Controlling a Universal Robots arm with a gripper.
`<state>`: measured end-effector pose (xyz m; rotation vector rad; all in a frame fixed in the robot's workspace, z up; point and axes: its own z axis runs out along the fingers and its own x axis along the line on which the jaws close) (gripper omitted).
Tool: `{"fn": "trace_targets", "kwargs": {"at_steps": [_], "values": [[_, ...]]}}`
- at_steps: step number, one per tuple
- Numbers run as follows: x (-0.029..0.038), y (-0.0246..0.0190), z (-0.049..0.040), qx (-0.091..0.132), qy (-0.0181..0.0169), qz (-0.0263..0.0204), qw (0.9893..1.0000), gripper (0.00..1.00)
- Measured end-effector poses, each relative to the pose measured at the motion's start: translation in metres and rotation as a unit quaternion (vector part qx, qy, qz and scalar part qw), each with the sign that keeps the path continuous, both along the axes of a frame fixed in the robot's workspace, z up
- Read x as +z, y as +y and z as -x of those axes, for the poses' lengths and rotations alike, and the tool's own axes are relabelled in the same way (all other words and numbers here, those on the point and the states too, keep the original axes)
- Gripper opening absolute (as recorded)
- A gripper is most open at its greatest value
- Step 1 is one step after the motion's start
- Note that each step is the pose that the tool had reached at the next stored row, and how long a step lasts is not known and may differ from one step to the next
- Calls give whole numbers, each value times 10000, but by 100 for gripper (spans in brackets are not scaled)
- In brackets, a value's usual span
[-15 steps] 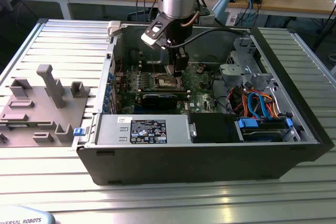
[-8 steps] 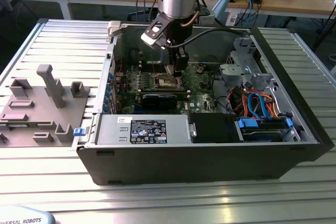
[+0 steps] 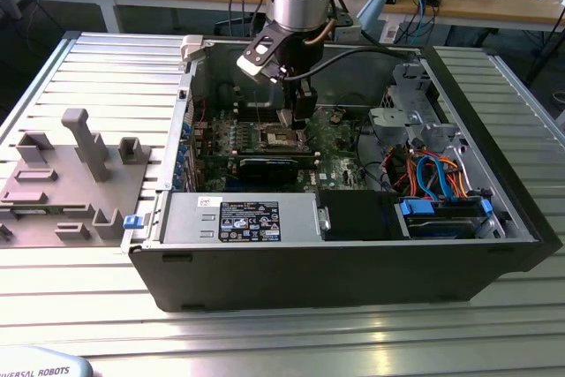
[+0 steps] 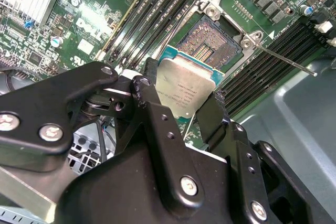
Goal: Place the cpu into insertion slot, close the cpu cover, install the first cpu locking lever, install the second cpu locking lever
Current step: 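Place the cpu into insertion slot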
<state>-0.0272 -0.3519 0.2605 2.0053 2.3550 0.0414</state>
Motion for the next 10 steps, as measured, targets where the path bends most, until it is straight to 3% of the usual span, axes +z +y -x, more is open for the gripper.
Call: {"fn": "trace_targets", "kwargs": {"at_steps": [10], "values": [[-1, 0, 0, -46, 0, 0, 10000, 55]]}}
